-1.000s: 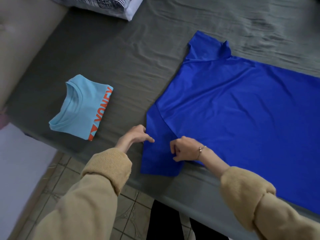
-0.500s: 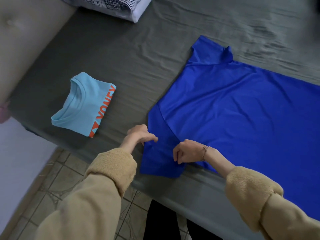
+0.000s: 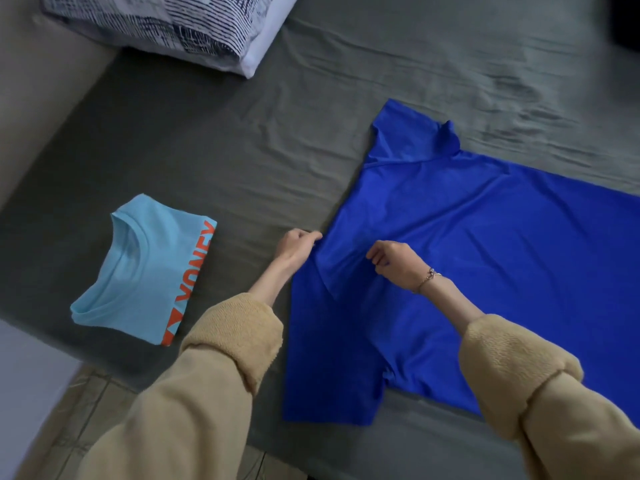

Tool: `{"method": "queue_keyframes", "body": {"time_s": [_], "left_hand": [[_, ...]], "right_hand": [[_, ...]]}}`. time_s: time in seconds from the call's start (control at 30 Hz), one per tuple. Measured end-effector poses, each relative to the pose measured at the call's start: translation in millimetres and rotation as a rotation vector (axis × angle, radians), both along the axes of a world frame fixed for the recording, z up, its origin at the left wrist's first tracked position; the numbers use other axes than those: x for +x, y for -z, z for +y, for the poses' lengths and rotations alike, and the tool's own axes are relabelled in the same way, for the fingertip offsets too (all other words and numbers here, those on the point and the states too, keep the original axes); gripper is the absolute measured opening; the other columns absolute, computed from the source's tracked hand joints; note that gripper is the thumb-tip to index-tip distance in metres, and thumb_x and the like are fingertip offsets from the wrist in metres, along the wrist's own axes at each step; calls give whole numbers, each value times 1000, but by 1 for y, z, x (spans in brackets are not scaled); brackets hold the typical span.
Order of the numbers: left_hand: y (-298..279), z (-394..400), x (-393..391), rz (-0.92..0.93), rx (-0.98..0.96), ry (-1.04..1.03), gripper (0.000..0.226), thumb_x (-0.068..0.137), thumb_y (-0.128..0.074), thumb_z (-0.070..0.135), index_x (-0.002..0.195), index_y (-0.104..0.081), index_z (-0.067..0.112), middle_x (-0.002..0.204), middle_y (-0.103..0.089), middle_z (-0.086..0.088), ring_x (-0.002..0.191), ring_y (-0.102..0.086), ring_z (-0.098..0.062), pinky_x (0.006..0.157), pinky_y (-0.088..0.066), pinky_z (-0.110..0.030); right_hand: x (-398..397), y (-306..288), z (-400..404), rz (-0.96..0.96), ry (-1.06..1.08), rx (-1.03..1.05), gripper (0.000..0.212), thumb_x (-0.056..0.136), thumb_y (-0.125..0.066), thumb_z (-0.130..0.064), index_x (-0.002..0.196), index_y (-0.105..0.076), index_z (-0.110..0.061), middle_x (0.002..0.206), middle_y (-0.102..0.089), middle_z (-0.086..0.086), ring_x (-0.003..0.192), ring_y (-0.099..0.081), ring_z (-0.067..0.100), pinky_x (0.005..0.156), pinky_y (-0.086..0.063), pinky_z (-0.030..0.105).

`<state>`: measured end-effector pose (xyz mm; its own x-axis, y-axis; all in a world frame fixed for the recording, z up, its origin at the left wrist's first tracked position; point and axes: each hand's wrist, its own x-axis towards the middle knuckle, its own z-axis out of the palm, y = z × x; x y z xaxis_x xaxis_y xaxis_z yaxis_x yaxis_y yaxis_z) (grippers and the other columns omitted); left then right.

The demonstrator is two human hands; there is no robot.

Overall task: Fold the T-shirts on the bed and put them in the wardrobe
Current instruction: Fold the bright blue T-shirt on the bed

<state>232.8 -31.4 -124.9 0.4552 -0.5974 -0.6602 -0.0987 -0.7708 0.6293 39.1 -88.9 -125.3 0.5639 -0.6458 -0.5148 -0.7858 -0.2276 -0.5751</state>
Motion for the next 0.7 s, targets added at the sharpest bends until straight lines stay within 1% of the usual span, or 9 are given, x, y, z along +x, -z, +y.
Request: {"method": "queue_keyframes", "body": {"time_s": [0.07, 0.17, 0.27, 0.33, 0.37, 0.43, 0.5, 0.6, 0.7], "left_hand": [[7, -19, 6, 59, 22, 95, 24, 85, -65, 32, 95, -63, 11, 115, -66, -12, 111, -58, -29, 86, -47, -34], [5, -37, 10, 202, 91, 312, 48, 81, -70, 36, 119, -62, 7, 117, -65, -9, 108, -59, -25, 70, -40, -29], [5, -43, 13, 352, 182, 469, 60, 72, -75, 37, 123, -59, 9, 118, -65, -4, 107, -61, -19, 85, -48, -27], [8, -47, 20, 363, 234, 533, 73, 63, -74, 42, 126, -57, 10, 122, -63, -4, 109, -60, -19, 95, -47, -33], [8, -48, 23, 377, 254, 555, 74, 61, -74, 43, 126, -56, 12, 125, -62, -3, 112, -58, -19, 96, -45, -34], [9, -52, 31, 476, 286, 555, 70, 68, -74, 38, 129, -54, 13, 130, -58, 1, 118, -54, -17, 101, -40, -34], [7, -57, 38, 602, 325, 563, 49, 83, -68, 24, 129, -54, 11, 131, -57, 1, 121, -53, -17, 104, -40, -36], [2, -61, 46, 685, 372, 616, 43, 88, -63, 18, 129, -54, 9, 132, -57, -3, 121, -53, -19, 108, -38, -41], [-3, -68, 52, 713, 433, 683, 47, 89, -62, 21, 133, -50, 10, 135, -54, -5, 123, -52, -22, 104, -42, -39]], "right_hand": [[13, 1, -23, 0, -19, -107, 32, 82, -48, 3, 111, -58, -8, 106, -56, 4, 103, -55, 25, 85, -49, 43], [39, -4, -60, 46, -77, -380, 39, 85, -50, -5, 123, -53, -13, 121, -52, 4, 114, -46, 22, 88, -42, 37], [61, -10, -93, 151, -373, -413, 64, 85, -58, -19, 143, -31, -22, 145, -38, -4, 136, -28, 16, 111, -17, 43], [79, -14, -113, 271, -575, -413, 76, 81, -65, -26, 146, -25, -24, 147, -33, -6, 139, -24, 15, 113, -6, 52], [87, -16, -123, 317, -638, -418, 74, 79, -67, -29, 143, -30, -24, 141, -40, -5, 134, -32, 17, 113, -10, 51], [101, -22, -141, 409, -748, -429, 54, 79, -66, -36, 128, -47, -24, 116, -59, -4, 112, -54, 18, 101, -25, 38], [111, -26, -152, 532, -862, -437, 35, 81, -60, -44, 108, -61, -22, 99, -66, -4, 95, -59, 17, 91, -28, 32], [110, -23, -154, 584, -912, -435, 35, 90, -43, -48, 95, -62, -19, 96, -67, 0, 87, -59, 19, 88, -29, 32], [107, -34, -155, 580, -902, -423, 41, 96, -28, -43, 105, -59, -18, 103, -66, 3, 81, -53, 21, 85, -27, 30]]}}
